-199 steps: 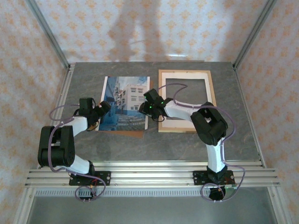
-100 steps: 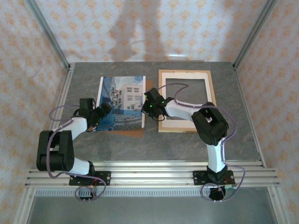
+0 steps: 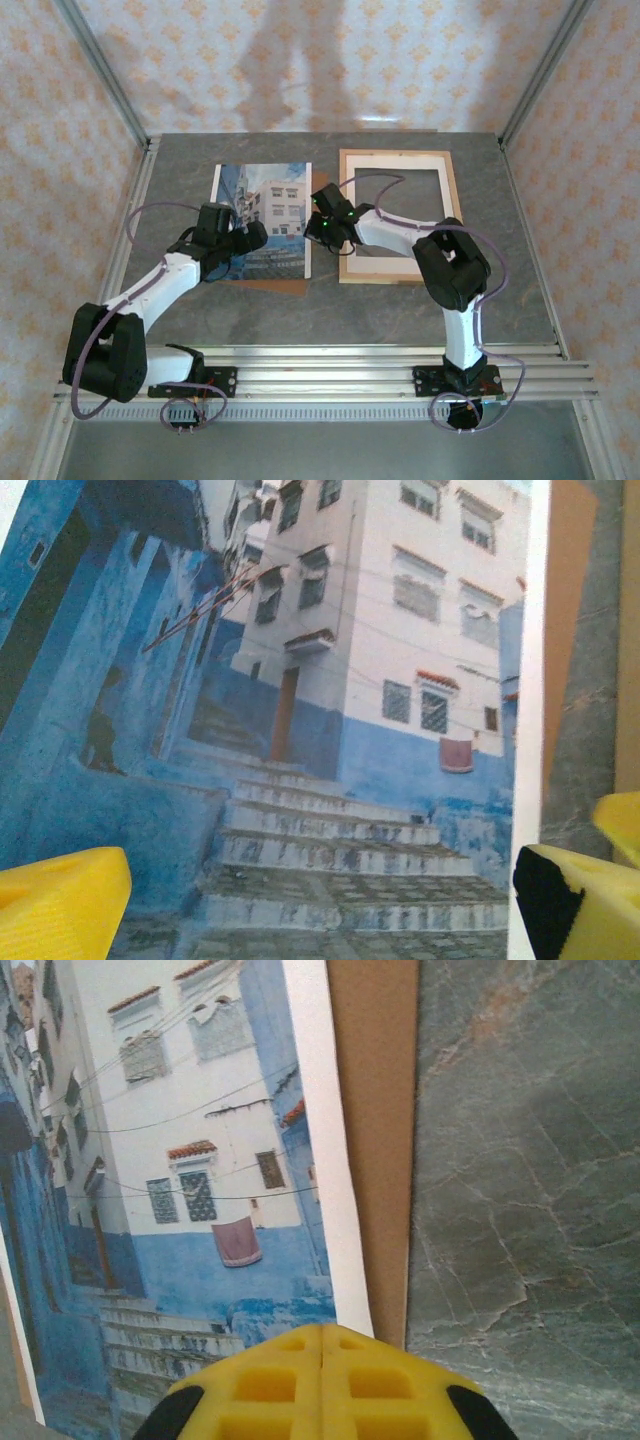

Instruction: Put the photo into the frame

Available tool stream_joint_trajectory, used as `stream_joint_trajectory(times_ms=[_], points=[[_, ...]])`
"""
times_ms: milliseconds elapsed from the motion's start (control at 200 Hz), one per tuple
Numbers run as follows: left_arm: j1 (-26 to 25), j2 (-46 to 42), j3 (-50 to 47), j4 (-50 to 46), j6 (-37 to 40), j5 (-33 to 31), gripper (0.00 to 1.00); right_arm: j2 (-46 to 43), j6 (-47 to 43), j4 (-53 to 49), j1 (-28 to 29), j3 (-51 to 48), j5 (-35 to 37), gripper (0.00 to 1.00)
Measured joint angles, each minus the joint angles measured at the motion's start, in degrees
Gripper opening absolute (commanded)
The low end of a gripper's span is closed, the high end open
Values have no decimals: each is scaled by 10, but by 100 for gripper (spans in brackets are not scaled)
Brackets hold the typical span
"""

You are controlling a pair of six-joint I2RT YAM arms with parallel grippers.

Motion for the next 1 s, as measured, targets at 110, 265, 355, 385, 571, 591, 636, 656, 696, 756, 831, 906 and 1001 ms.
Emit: stream_joint_trajectory(times_ms=[110,265,355,385,571,591,636,656,696,756,831,906,1001], points=[[1,12,-17,1,-1,-11,100,0,-9,-5,0,3,-1,22],[0,51,-36,24,-21,2,100,0,-12,-12,4,-14,-4,29],[0,67,-45,40,-35,12,100,-1,-12,-18,13,-32,-5,29],[0,70,-46,43,-37,14,100,-1,-12,-20,17,-39,-5,29],[0,75,-48,65,-49,22,100,-7,-11,-29,35,-56,-11,29],[0,76,-48,67,-50,22,100,-7,-10,-29,36,-56,-12,29],[0,76,-48,70,-51,22,100,-8,-9,-28,37,-56,-15,28],[0,77,-49,71,-52,22,100,-8,-8,-28,38,-56,-16,28],[0,78,-49,73,-53,22,100,-8,-5,-27,38,-57,-19,27],[0,79,-52,77,-55,22,100,-8,-3,-27,40,-59,-22,27],[0,84,-55,82,-59,23,100,-8,-1,-27,42,-60,-25,26],[0,86,-55,87,-62,23,100,-8,1,-27,43,-60,-27,25],[0,86,-55,90,-63,24,100,-8,1,-25,45,-61,-31,25]])
